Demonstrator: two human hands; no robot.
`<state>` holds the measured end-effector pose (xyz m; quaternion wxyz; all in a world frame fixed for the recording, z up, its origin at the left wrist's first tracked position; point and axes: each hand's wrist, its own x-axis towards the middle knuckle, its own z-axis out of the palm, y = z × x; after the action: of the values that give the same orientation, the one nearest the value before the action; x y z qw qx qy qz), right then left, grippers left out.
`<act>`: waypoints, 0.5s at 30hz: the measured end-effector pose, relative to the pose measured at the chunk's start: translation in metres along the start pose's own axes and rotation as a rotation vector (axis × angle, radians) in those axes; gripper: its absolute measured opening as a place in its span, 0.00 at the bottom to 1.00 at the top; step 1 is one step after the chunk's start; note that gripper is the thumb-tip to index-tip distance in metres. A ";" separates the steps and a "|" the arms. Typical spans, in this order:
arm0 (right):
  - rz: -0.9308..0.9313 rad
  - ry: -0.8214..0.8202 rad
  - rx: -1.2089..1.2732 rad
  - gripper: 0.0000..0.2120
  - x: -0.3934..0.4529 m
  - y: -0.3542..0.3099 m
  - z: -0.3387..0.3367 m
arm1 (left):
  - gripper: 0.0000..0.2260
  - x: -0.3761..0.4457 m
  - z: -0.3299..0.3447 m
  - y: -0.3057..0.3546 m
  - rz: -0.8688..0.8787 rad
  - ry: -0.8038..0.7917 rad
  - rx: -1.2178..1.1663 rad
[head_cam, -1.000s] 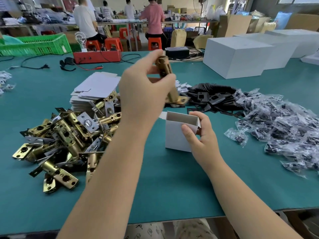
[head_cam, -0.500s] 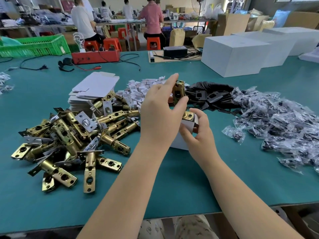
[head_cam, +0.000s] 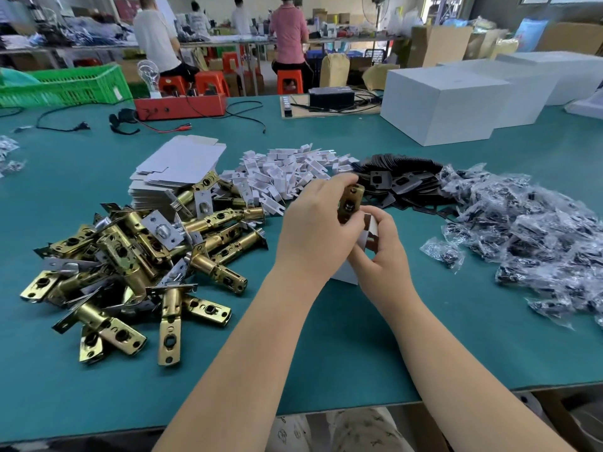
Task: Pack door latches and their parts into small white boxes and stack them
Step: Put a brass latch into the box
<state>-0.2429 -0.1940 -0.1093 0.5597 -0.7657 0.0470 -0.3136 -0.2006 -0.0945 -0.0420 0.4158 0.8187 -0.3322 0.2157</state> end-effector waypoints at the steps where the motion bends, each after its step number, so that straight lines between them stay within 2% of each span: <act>1: -0.004 -0.001 0.004 0.17 0.000 0.000 0.000 | 0.14 -0.004 0.003 -0.004 -0.016 0.032 0.005; 3: -0.010 -0.009 0.012 0.17 0.000 0.000 0.000 | 0.08 -0.010 0.008 -0.012 -0.040 0.127 0.040; 5: 0.013 -0.020 0.024 0.17 0.001 0.000 -0.001 | 0.07 -0.013 0.011 -0.021 -0.053 0.164 0.026; 9: 0.062 -0.078 0.148 0.15 0.005 0.001 -0.005 | 0.17 -0.018 0.008 -0.041 -0.085 0.012 -0.153; 12: 0.119 -0.153 0.337 0.15 0.009 0.002 -0.007 | 0.25 -0.021 0.007 -0.054 -0.255 -0.143 -0.393; 15: 0.255 -0.185 0.547 0.18 0.017 0.004 -0.006 | 0.21 -0.022 0.013 -0.056 -0.322 -0.135 -0.514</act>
<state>-0.2313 -0.2075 -0.1047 0.7817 -0.5998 0.0054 -0.1707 -0.1737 -0.0727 -0.0929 0.6149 0.7413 -0.2690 0.0011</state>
